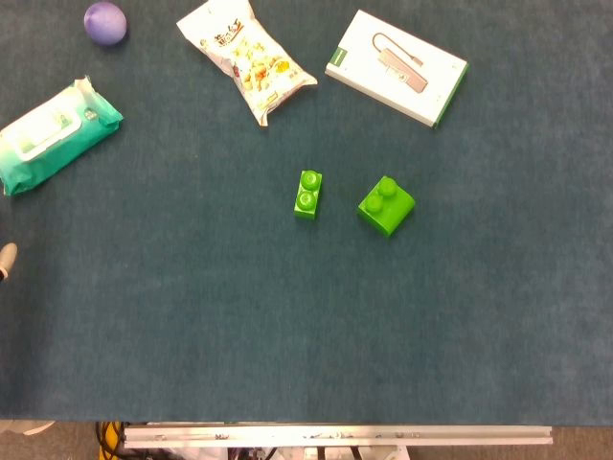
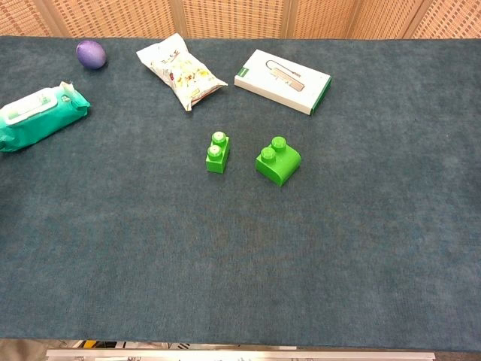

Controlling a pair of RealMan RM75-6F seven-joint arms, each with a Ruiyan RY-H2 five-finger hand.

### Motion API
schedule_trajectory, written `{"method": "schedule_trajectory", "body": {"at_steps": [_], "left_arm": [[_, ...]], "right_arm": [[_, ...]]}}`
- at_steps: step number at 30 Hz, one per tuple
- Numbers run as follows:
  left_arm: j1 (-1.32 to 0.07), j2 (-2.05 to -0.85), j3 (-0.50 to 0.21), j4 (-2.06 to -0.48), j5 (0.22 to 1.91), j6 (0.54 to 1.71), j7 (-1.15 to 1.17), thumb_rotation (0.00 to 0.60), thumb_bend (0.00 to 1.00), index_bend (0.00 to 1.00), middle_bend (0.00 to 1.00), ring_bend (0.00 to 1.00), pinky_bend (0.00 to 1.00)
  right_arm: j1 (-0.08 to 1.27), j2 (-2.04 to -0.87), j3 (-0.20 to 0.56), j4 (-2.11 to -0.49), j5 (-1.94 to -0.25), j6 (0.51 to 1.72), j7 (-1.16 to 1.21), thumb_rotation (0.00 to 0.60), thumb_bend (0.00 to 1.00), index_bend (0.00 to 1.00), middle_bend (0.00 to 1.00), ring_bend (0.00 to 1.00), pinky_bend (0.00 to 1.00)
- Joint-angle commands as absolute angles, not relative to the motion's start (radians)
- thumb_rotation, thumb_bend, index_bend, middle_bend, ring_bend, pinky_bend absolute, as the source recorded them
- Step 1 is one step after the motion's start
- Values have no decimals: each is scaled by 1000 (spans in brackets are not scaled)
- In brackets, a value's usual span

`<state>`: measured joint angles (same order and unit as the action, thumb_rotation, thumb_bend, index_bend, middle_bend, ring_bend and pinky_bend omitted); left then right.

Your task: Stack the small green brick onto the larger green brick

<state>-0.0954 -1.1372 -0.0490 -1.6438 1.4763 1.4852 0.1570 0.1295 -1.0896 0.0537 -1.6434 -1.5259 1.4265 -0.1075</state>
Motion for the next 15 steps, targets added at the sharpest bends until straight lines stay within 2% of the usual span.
{"method": "schedule_trajectory", "body": {"at_steps": [1, 10, 15], "left_arm": [[-95, -1135, -50, -1646, 1474, 1485, 154, 600, 234, 85, 213, 208, 217], [-87, -1132, -44, -1645, 1476, 1494, 145, 600, 234, 85, 213, 207, 217], [-86, -1132, -42, -1643, 1478, 1492, 142, 600, 234, 85, 213, 207, 217]], "right_arm": [[132, -1091, 52, -1644, -1527, 1422, -109, 600, 202, 321, 379, 259, 334], [154, -1090, 55, -1661, -1553, 1410, -114, 600, 202, 322, 380, 259, 334], [205, -1080, 61, -1694, -1591, 1361, -124, 600, 202, 321, 380, 259, 334]]}}
